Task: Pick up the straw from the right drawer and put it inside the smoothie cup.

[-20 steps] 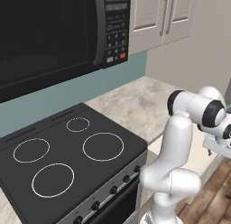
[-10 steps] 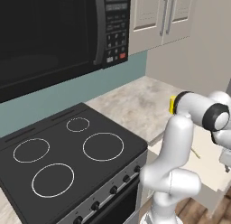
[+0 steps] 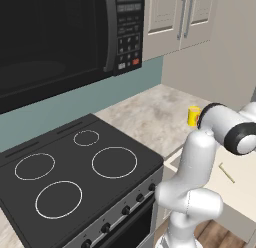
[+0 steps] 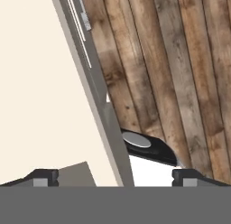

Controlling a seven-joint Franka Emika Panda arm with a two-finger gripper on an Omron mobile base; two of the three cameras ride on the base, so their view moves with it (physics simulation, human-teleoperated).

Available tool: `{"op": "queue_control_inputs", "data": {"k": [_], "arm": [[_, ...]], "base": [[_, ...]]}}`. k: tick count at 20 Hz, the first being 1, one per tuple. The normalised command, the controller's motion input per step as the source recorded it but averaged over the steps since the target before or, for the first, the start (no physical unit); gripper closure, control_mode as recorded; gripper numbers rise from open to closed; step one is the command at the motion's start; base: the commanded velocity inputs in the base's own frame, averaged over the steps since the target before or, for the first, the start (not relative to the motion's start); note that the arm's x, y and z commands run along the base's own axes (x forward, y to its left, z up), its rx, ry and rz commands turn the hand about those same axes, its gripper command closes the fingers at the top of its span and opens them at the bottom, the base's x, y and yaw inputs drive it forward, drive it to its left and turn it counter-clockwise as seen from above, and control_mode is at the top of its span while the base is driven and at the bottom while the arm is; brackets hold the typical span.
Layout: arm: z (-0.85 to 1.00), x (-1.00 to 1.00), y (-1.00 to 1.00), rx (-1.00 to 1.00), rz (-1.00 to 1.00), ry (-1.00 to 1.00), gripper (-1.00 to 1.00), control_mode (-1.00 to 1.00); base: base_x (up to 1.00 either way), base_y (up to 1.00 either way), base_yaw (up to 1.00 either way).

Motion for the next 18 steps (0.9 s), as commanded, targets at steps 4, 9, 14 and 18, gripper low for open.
{"op": "queue_control_inputs", "data": {"k": [4, 9, 14, 18], "arm": [[1.0, 0.03, 0.0, 0.0, 0.0, -0.14, -1.0, -1.0], [0.98, 0.24, 0.0, 0.0, 0.06, -0.02, -1.0, -1.0], [0.28, 0.57, 0.0, 0.0, 0.25, 0.08, -1.0, -1.0], [0.0, 0.64, -0.01, -0.07, 0.45, 0.16, -1.0, -1.0]], "base": [[0.0, 0.0, 0.0], [0.0, 0.0, 0.0], [0.0, 0.0, 0.0], [0.0, 0.0, 0.0]]}}
